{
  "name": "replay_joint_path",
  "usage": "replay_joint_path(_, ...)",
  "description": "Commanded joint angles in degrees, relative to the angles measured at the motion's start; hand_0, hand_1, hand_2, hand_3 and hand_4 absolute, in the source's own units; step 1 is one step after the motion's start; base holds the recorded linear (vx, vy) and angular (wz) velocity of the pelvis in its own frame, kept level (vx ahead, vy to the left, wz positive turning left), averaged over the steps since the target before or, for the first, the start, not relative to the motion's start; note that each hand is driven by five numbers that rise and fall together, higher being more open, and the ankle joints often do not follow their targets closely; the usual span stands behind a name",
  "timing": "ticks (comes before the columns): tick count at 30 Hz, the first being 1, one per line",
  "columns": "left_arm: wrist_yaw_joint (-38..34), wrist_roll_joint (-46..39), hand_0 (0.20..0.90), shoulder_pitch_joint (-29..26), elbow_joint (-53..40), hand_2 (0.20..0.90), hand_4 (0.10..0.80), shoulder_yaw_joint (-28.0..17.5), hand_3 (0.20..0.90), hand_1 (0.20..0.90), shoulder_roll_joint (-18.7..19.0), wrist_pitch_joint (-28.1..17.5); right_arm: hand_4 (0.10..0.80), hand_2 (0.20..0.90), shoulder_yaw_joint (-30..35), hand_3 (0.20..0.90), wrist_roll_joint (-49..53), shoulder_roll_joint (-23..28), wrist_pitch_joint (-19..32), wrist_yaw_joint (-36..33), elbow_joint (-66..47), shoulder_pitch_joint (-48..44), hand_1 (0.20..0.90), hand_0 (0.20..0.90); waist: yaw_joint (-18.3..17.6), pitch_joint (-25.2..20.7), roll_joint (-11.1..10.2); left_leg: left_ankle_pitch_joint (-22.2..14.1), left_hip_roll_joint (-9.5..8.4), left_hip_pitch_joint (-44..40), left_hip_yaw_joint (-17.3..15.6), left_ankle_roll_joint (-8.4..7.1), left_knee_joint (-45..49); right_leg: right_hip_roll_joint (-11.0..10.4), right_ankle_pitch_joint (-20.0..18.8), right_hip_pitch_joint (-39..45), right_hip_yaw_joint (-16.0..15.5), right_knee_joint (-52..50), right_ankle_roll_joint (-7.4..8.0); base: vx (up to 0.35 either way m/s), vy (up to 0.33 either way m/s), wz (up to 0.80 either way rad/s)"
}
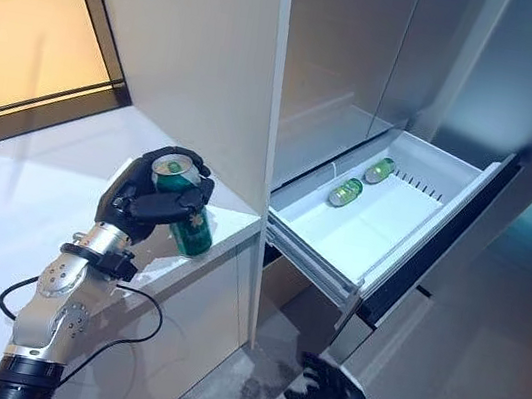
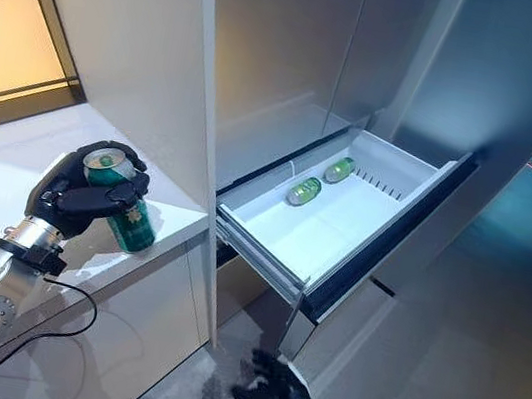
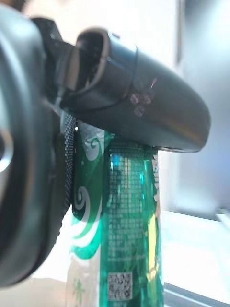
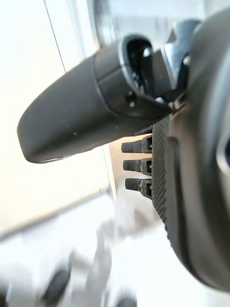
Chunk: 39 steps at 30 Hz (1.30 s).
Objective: Put drinks into fridge and close the fridge
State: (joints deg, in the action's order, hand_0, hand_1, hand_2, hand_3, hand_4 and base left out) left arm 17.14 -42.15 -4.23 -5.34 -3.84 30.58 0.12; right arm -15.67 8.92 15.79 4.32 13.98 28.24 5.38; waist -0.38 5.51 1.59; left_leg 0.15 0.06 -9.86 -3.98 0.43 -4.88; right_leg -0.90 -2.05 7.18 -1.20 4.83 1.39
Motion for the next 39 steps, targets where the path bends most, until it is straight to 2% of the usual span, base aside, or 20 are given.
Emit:
replay_joint_path(1, 5.2, -5.3, 0.300, -5.1, -7.3, 0.300, 0.100, -0.6, 0.200, 0.300, 1.0, -10.9, 0.800, 0.900, -0.1, 0.900, 3.8, 0.5, 2.8, 7.7, -12.2, -3.3, 0.900, 0.900, -1.7, -2.5, 0.7, -3.8, -2.41, 0.1, 1.0, 1.51, 1.0, 1.9, 7.6, -0.5, -2.1, -6.5, 2.07, -0.005, 0.002, -0.05)
replay_joint_path(5, 6.8, -3.9, 0.300, -3.8, -7.7, 0.300, 0.100, 0.7, 0.200, 0.300, 1.2, -15.2, 0.800, 0.900, 0.3, 0.900, 9.0, 3.2, 0.7, 14.3, -26.1, -4.4, 0.900, 0.900, -2.2, -2.7, 0.7, -3.5, -2.35, 0.1, 1.0, 1.59, 0.9, 2.0, 7.5, -0.7, -1.6, -6.6, 2.14, 0.000, 0.001, -0.02)
replay_joint_path(10, 7.5, -3.6, 0.300, -4.4, -8.8, 0.300, 0.100, 3.0, 0.200, 0.300, 1.4, -17.3, 0.800, 0.900, 1.4, 0.900, 15.4, 6.4, -1.3, 17.2, -38.1, -8.5, 0.900, 0.900, -2.1, -3.0, 0.6, -3.3, -2.45, 0.4, 1.2, 1.76, 0.9, 1.9, 7.3, -1.0, -1.3, -6.7, 2.16, 0.001, 0.001, -0.01)
replay_joint_path(12, 8.4, -4.4, 0.300, -5.2, -9.7, 0.300, 0.100, 4.0, 0.200, 0.300, 1.1, -17.0, 0.800, 0.900, 1.8, 0.900, 19.9, 7.1, -2.8, 19.7, -42.3, -10.8, 0.900, 0.900, -1.9, -3.3, 0.4, -3.3, -2.57, 0.5, 1.4, 1.91, 0.9, 1.9, 7.2, -1.2, -1.1, -6.6, 2.17, 0.000, 0.000, 0.00)
replay_joint_path(17, 9.6, -4.5, 0.300, -6.3, -10.8, 0.300, 0.100, 5.4, 0.200, 0.300, 0.7, -15.9, 0.800, 0.900, 1.8, 0.900, 23.5, 7.4, -5.7, 22.4, -46.4, -12.9, 0.900, 0.900, -1.7, -3.5, 0.1, -2.9, -2.68, 1.3, 1.5, 1.89, 1.3, 1.8, 6.4, -1.8, -1.1, -6.6, 2.13, 0.006, -0.002, 0.00)
replay_joint_path(21, 10.0, -4.7, 0.300, -9.0, -11.6, 0.300, 0.100, 8.7, 0.200, 0.300, 1.0, -14.4, 0.800, 0.900, -0.4, 0.900, 26.5, 8.5, -9.3, 25.7, -48.3, -15.9, 0.900, 0.900, -1.5, -3.5, -0.4, -2.9, -2.95, 1.6, 1.9, 1.93, 1.5, 1.7, 6.1, -1.9, -1.3, -6.5, 2.04, -0.010, -0.007, 0.00)
replay_joint_path(31, 11.3, -5.3, 0.300, -12.0, -11.3, 0.300, 0.100, 14.5, 0.200, 0.300, 0.6, -11.6, 0.800, 0.900, -4.8, 0.900, 28.3, 9.4, -10.8, 26.1, -48.0, -19.7, 0.900, 0.900, -1.3, -3.2, -1.0, -3.3, -3.22, 1.2, 2.5, 1.93, 1.5, 1.5, 6.1, -1.5, -1.8, -6.5, 2.09, 0.003, -0.001, 0.00)
replay_joint_path(35, 11.9, -5.6, 0.300, -13.0, -10.8, 0.300, 0.100, 17.1, 0.200, 0.300, -0.1, -11.8, 0.800, 0.900, -6.1, 0.900, 30.2, 9.0, -10.9, 19.1, -46.7, -20.7, 0.900, 0.900, -1.3, -3.0, -1.1, -3.3, -3.27, 1.2, 2.5, 1.88, 1.8, 1.5, 6.0, -1.5, -1.9, -6.5, 2.03, 0.000, 0.000, 0.00)
replay_joint_path(39, 11.0, -4.3, 0.300, -12.7, -10.9, 0.300, 0.100, 17.8, 0.200, 0.300, -1.1, -13.8, 0.800, 0.900, -5.9, 0.900, 33.7, 7.6, -11.2, 14.7, -45.5, -20.0, 0.900, 0.900, -1.6, -3.1, -0.9, -3.4, -3.31, 1.2, 2.6, 1.96, 1.7, 1.6, 6.0, -1.6, -1.7, -6.5, 1.97, 0.000, 0.000, 0.00)
